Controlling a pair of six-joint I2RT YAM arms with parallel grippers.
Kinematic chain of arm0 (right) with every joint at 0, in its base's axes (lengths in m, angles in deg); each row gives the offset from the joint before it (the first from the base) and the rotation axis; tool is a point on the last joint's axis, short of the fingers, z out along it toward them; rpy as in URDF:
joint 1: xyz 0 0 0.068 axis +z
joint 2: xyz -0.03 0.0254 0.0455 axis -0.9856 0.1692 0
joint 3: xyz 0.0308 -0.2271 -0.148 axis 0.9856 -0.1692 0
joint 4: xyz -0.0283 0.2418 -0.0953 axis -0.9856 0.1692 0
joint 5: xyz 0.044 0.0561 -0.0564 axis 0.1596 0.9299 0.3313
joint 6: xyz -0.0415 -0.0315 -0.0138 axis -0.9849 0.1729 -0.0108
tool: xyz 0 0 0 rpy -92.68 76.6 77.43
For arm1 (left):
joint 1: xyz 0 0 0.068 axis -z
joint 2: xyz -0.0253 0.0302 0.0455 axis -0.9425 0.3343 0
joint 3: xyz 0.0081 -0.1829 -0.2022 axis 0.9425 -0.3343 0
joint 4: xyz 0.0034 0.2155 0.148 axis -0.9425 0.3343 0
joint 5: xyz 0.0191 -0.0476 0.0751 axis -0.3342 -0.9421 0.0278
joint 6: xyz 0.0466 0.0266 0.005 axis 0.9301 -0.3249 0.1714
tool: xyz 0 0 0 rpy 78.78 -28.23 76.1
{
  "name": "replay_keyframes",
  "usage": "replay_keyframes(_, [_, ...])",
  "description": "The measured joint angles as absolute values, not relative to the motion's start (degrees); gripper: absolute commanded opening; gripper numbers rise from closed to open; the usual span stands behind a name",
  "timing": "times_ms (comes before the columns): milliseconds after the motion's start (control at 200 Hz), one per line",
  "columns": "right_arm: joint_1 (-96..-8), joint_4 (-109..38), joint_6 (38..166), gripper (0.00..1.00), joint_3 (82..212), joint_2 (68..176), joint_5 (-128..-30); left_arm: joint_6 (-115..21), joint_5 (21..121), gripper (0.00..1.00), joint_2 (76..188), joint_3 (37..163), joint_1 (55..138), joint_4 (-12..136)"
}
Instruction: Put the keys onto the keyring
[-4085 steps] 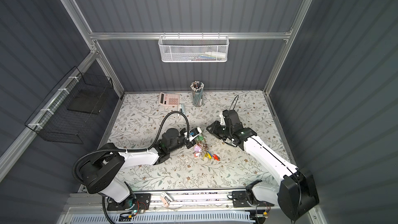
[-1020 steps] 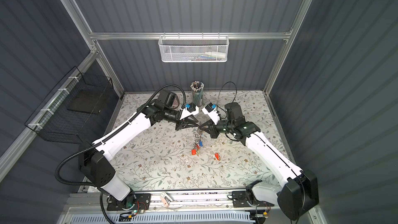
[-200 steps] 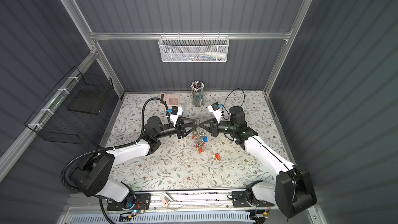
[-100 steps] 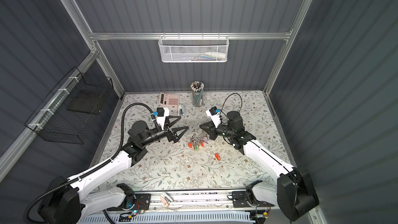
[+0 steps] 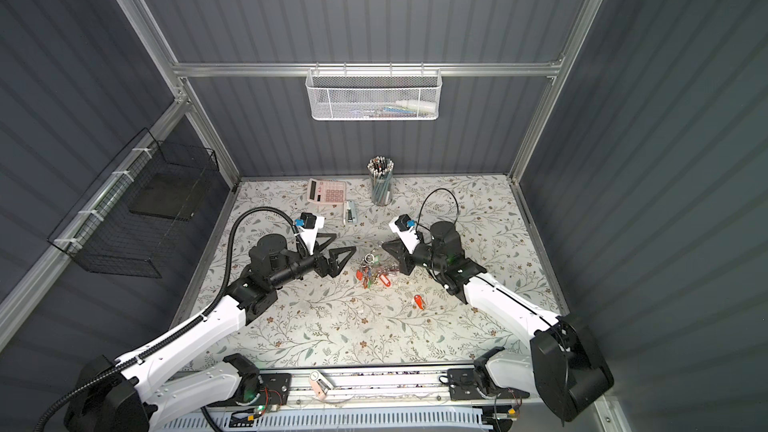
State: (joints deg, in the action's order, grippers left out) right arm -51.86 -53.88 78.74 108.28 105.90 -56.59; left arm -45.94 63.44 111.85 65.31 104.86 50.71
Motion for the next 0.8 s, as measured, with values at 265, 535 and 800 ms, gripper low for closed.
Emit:
replay_keyframes(265, [-50.33, -59.35, 73.08, 0.0, 104.45, 107.91, -57.27, -45.68, 63.0, 0.84, 117.79, 65.31, 104.86, 50.41])
replay_keyframes(535, [-49.5, -62.91, 68.77, 0.0, 103.51, 109.94, -58.23, -45.11, 63.09, 0.79, 117.72, 64.11, 104.86, 48.42])
replay_keyframes(800, [-49.45, -65.25, 66.65, 0.0, 102.22, 111.3, -58.95, -44.57, 63.7, 0.79, 116.44, 60.15, 104.86, 47.04])
